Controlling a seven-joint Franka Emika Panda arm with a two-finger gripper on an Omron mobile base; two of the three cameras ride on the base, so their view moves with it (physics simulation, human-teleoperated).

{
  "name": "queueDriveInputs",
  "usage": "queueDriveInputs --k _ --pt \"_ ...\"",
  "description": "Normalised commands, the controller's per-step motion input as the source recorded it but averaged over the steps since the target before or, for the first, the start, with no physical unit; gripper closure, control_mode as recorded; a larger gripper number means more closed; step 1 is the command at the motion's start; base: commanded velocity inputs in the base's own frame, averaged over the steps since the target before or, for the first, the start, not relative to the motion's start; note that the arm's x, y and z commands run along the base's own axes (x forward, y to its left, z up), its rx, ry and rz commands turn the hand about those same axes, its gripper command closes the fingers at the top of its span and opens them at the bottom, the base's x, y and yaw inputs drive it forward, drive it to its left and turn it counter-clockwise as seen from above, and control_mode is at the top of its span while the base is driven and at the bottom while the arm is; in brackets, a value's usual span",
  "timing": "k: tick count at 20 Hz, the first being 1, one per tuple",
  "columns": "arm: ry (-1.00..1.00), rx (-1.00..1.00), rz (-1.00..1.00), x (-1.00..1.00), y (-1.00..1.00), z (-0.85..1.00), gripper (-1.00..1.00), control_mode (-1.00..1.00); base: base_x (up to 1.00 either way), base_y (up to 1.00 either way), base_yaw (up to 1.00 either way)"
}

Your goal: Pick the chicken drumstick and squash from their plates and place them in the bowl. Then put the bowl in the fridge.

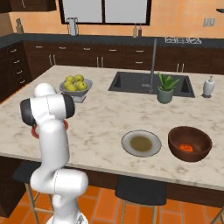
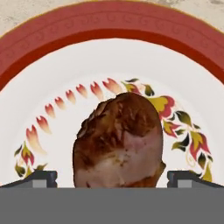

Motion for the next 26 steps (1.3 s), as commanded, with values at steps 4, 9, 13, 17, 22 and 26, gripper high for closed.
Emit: queueDriveInputs --k 4,9,13,17,22,26 --pt "0.0 -0.01 0.0 0.01 0.0 -0.45 -1.0 -1.0 0.0 0.0 0.0" --pt "0.0 0.0 0.0 0.0 -0.02 -0.18 1.0 -1.0 0.0 0.0 0.0" --pt "-0.01 0.0 0.01 -0.19 -0.21 -0.12 1.0 -1.0 0.0 0.0 0.0" --pt "-0.01 0.07 0.01 -0.87 -0.7 0.82 1.0 -1.0 0.0 0.0 0.0" --pt "-0.08 0.07 0.0 -1.0 -1.0 0.99 1.0 -1.0 0.0 0.0 0.0" --pt "0.0 0.0 -0.09 -0.66 -1.0 0.73 1.0 -1.0 0.0 0.0 0.0"
